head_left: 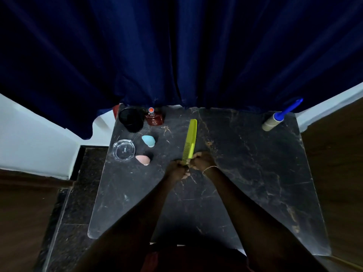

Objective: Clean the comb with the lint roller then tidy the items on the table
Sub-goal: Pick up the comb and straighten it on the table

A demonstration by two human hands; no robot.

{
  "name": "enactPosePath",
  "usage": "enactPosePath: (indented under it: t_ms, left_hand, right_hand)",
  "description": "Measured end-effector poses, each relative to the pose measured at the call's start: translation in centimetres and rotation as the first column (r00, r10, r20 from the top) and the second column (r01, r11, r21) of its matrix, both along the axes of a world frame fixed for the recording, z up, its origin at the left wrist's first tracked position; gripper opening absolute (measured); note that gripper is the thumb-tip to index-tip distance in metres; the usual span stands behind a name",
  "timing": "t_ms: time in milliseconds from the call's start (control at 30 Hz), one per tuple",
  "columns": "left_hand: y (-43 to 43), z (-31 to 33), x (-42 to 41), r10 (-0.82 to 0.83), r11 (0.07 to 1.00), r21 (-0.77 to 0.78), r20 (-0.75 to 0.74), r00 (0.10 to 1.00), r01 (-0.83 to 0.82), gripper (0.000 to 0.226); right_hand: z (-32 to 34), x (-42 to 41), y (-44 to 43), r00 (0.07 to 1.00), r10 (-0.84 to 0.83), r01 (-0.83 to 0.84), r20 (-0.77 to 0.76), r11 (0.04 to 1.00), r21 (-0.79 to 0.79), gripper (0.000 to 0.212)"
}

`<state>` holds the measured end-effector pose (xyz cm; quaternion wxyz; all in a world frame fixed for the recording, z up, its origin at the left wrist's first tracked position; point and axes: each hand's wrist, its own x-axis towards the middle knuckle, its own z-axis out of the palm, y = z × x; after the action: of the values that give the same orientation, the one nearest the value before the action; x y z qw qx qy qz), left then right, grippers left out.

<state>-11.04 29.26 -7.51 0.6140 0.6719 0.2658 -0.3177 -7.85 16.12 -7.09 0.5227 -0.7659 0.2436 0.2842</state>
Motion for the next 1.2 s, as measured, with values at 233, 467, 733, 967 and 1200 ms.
enactPosePath:
  t_ms: [233,467,733,967,1200]
  left_hand:
    - [2.9,-0.4,1.7,0.208,0.976,-0.051,-0.049,0.977,-0.211,0.043]
    - [3.9,-0.9,2.8,0.275,0.962,0.005,-0.05,0.96,-0.275,0.028]
    - [4.5,-2.3,2.0,0.395,0.908,-0.1,-0.128,0.91,-0.408,0.008]
    - [4.8,-2.6,1.9,0.458,0.882,-0.043,-0.157,0.875,-0.469,0.034]
    - [4.6,-1.6,1.4,0.413,0.908,0.003,-0.168,0.895,-0.419,0.03]
  right_hand:
    - [1.6,2.3,3.8,0.997,-0.006,0.015,-0.073,0.992,0.125,0.032]
    - [0.6,4.3,6.0,0.99,0.054,-0.046,-0.13,0.997,0.067,0.026]
    - [-0.7,3.8,6.8,0.987,0.068,-0.065,-0.143,0.998,0.027,0.031]
    - [-1.3,3.4,6.8,0.992,0.078,-0.085,-0.098,0.994,-0.07,0.028]
    - [-1.6,2.5,6.6,0.99,0.134,-0.14,-0.053,0.983,-0.12,0.025]
